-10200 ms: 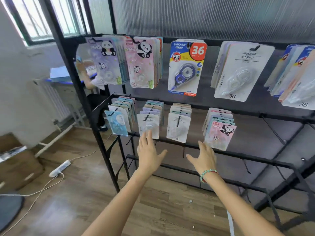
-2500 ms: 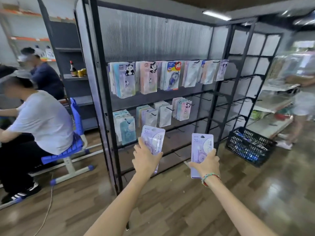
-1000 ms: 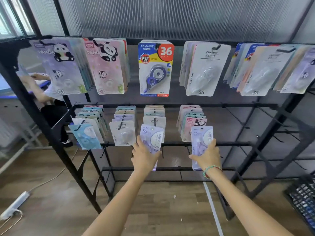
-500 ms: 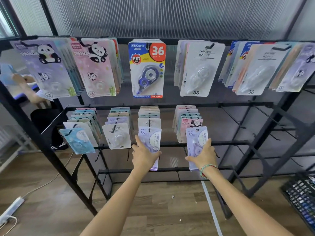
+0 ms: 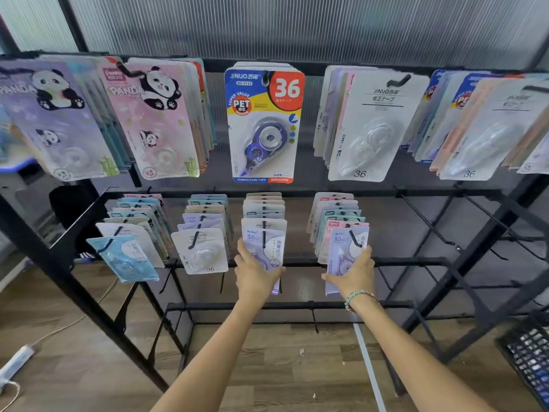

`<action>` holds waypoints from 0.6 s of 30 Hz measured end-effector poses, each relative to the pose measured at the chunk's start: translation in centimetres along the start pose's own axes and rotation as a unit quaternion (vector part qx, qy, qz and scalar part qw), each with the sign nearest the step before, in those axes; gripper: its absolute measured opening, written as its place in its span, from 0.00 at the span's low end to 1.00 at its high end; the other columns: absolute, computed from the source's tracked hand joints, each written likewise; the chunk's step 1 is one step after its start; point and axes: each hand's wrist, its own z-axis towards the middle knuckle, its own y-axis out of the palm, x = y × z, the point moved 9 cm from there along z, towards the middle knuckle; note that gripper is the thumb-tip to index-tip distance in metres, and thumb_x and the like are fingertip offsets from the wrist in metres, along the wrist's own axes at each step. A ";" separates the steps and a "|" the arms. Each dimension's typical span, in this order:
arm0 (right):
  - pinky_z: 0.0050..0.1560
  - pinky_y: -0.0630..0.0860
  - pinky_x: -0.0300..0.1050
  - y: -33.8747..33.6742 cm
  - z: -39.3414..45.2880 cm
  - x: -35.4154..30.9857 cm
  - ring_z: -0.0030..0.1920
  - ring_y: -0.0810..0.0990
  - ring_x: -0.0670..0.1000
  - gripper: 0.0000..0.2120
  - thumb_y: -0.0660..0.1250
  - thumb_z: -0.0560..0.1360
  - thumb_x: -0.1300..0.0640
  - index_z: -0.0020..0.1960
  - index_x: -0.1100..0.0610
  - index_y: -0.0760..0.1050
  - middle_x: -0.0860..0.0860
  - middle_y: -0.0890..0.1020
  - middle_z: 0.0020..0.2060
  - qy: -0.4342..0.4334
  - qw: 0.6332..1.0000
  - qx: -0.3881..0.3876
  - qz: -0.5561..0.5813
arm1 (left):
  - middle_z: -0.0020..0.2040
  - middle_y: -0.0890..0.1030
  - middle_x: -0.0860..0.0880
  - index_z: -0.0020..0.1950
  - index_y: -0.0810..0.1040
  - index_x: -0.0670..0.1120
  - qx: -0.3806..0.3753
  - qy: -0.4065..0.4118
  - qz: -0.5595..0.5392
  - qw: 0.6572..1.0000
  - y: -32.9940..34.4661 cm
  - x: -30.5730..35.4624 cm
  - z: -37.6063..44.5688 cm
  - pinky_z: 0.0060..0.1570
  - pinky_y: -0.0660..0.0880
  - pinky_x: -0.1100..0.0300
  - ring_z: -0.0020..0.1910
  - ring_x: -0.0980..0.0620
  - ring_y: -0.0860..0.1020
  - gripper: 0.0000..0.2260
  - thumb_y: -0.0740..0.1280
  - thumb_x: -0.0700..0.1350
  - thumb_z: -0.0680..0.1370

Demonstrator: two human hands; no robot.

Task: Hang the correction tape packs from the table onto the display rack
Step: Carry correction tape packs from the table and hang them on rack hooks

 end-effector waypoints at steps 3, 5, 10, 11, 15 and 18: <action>0.63 0.70 0.53 0.2 0.1 0.2 0.67 0.66 0.59 0.58 0.81 0.61 0.60 0.77 0.59 0.43 0.60 0.64 0.67 0.002 1.000 0.005 0.008 | 0.70 0.63 0.40 0.78 0.44 0.47 0.010 -0.002 -0.010 1.000 0.1 -0.1 0.0 0.64 0.70 0.44 0.67 0.39 0.67 0.54 0.80 0.47 0.66; 0.63 0.70 0.54 0.2 0.0 0.3 0.68 0.66 0.59 0.59 0.81 0.62 0.59 0.77 0.59 0.41 0.60 0.64 0.68 0.004 1.000 0.012 0.009 | 0.70 0.63 0.40 0.78 0.41 0.48 0.011 -0.004 -0.008 1.000 0.0 -0.1 -0.1 0.64 0.70 0.43 0.67 0.39 0.68 0.56 0.80 0.48 0.65; 0.66 0.67 0.55 0.2 -0.6 1.0 0.71 0.62 0.61 0.61 0.80 0.63 0.55 0.77 0.59 0.37 0.61 0.61 0.72 0.031 0.999 0.009 -0.004 | 0.71 0.62 0.39 0.78 0.38 0.49 0.011 0.002 0.035 0.999 -0.7 0.4 -0.4 0.63 0.70 0.39 0.68 0.38 0.67 0.61 0.81 0.54 0.63; 0.66 0.66 0.55 0.1 -0.8 1.2 0.72 0.61 0.61 0.62 0.80 0.63 0.54 0.77 0.59 0.36 0.62 0.60 0.72 0.036 0.999 0.006 -0.010 | 0.72 0.61 0.39 0.78 0.38 0.48 0.012 0.005 0.046 0.999 -0.8 0.5 -0.5 0.63 0.69 0.38 0.69 0.38 0.66 0.61 0.80 0.56 0.63; 0.70 0.61 0.55 -0.1 -2.1 1.3 0.74 0.57 0.60 0.61 0.79 0.65 0.50 0.77 0.60 0.36 0.62 0.54 0.75 0.037 0.998 -0.010 -0.048 | 0.74 0.59 0.41 0.79 0.40 0.47 0.015 0.021 0.087 0.996 -1.7 0.8 -1.5 0.66 0.67 0.39 0.72 0.39 0.63 0.58 0.78 0.59 0.64; 0.70 0.60 0.54 -0.6 -3.2 0.9 0.74 0.56 0.60 0.59 0.78 0.66 0.49 0.77 0.61 0.37 0.61 0.53 0.75 0.030 0.997 -0.025 -0.073 | 0.74 0.59 0.41 0.79 0.42 0.46 0.021 0.030 0.098 0.995 -2.6 1.0 -2.7 0.68 0.65 0.40 0.72 0.40 0.63 0.57 0.77 0.59 0.65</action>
